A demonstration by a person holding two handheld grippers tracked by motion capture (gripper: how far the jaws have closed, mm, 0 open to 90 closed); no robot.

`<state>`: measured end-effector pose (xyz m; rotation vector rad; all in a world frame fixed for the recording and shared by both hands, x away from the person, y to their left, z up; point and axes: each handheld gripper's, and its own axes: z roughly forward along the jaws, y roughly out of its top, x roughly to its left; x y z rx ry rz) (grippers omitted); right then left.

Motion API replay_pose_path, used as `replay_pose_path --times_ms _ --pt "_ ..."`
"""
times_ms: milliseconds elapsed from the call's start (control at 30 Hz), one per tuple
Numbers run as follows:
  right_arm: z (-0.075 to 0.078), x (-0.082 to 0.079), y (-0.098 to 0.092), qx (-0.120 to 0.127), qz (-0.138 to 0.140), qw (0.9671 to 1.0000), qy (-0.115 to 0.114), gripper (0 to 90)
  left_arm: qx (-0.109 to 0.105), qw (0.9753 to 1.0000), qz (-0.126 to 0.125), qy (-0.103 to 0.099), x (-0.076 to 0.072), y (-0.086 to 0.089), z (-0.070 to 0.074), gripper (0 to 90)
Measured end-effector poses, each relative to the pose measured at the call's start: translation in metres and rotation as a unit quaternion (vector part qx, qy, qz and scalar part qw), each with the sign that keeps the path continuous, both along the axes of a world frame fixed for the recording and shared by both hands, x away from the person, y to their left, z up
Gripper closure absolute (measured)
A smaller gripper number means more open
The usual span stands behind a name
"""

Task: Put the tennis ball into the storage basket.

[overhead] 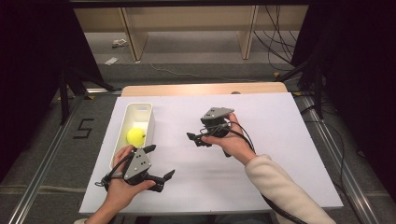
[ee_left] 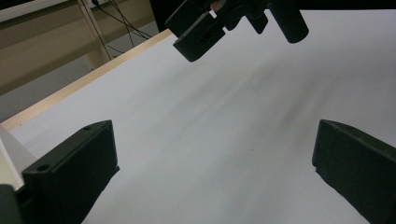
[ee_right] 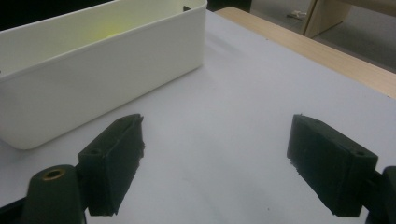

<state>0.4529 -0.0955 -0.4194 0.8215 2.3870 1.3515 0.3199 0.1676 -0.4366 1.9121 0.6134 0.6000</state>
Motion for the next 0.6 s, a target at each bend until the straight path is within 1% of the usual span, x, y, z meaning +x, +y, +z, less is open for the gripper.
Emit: replay_pose_path --times_ms 400,500,600 --pt "0.002 -0.007 -0.017 0.003 -0.009 0.9999 -0.005 19.3 0.0 1.0 0.001 0.0 0.0 0.0 0.0 0.0" --pt "0.002 -0.008 -0.023 0.001 -0.013 0.9999 -0.008 19.2 -0.001 1.0 0.003 0.0 0.0 0.001 0.0 0.0" --pt "0.001 -0.009 -0.031 -0.002 -0.02 0.9998 -0.007 19.3 -0.001 1.0 0.003 0.0 0.0 0.001 0.0 0.0"
